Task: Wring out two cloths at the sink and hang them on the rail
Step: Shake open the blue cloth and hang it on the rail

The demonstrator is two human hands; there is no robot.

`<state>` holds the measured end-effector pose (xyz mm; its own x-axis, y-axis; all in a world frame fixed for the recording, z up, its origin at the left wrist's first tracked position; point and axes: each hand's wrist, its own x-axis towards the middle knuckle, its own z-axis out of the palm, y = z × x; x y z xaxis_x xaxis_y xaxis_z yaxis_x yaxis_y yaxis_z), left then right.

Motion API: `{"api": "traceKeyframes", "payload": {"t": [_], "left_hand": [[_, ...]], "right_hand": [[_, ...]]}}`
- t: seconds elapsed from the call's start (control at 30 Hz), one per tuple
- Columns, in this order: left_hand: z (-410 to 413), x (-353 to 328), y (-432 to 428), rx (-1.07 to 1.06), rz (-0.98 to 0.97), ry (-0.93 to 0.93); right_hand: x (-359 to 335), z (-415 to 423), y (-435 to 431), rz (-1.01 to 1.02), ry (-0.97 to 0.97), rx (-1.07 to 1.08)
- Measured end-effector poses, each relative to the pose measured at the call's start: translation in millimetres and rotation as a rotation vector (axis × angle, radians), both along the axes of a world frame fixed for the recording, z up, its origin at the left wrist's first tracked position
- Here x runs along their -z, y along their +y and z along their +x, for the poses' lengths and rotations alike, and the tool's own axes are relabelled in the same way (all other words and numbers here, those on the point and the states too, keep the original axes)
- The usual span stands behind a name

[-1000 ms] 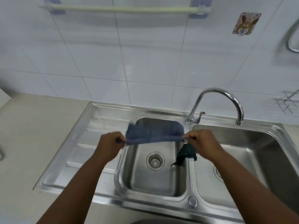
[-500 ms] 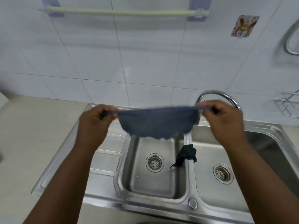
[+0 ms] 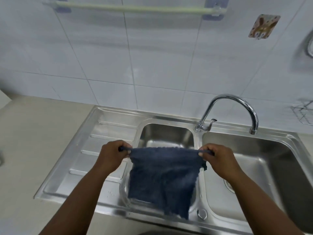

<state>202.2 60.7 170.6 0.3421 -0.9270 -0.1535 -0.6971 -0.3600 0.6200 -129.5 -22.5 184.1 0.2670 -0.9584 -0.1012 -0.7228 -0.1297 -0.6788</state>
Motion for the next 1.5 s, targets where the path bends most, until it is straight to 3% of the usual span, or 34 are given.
{"api": "traceKeyframes", "payload": {"t": [0.27, 0.47, 0.57, 0.67, 0.77, 0.83, 0.9, 1.1, 1.3, 1.4, 1.5], "left_hand": [[18, -33, -12, -0.076, -0.141, 0.041], [45, -83, -45, -0.111, -0.263, 0.057], [55, -125, -66, -0.181, -0.412, -0.09], [65, -172, -88, -0.296, -0.505, 0.071], [70, -216, -106, -0.338, -0.604, 0.511], [77, -238, -118, -0.302, -0.697, 0.639], [86, -255, -132, -0.259, -0.797, 0.624], [110, -287, -184, -0.16, -1.032, 0.16], [147, -250, -245, 0.131, -0.718, -0.355], [162, -224, -255, 0.135, -0.67, -0.603], [168, -220, -257, 0.121, -0.761, -0.627]], "right_hand": [[-41, 6, -22, -0.087, 0.073, -0.084], [-84, 31, -58, -0.517, 0.068, 0.037], [-119, 54, -76, -0.588, 0.065, 0.139], [-161, 80, -92, -0.388, -0.345, 0.183], [-198, 107, -106, -0.171, -0.769, 0.161], [-218, 123, -114, -0.189, -0.907, 0.122], [-237, 135, -126, -0.276, -0.936, 0.076], [-268, 165, -169, -0.793, -0.469, -0.126], [-249, 174, -221, -1.033, 0.432, -0.3], [-230, 172, -229, -1.129, 0.511, -0.296], [-225, 178, -230, -1.094, 0.479, -0.277]]}}
